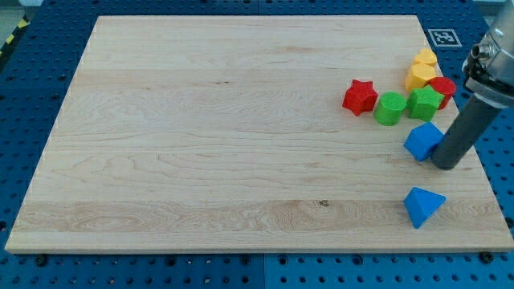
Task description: Place the blue cube left to the red star
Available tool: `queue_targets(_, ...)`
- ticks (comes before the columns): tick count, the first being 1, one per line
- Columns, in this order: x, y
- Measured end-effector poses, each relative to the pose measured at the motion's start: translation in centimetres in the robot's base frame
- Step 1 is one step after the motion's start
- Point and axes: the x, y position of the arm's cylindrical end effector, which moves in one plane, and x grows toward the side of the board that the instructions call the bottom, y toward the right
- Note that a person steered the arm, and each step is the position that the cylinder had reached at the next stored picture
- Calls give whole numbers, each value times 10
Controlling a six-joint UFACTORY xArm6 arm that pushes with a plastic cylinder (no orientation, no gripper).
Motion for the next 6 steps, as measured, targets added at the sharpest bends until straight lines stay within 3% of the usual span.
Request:
queue_targets(3, -37, 61)
queue_targets(4, -46, 53)
queue_targets(6, -35, -48)
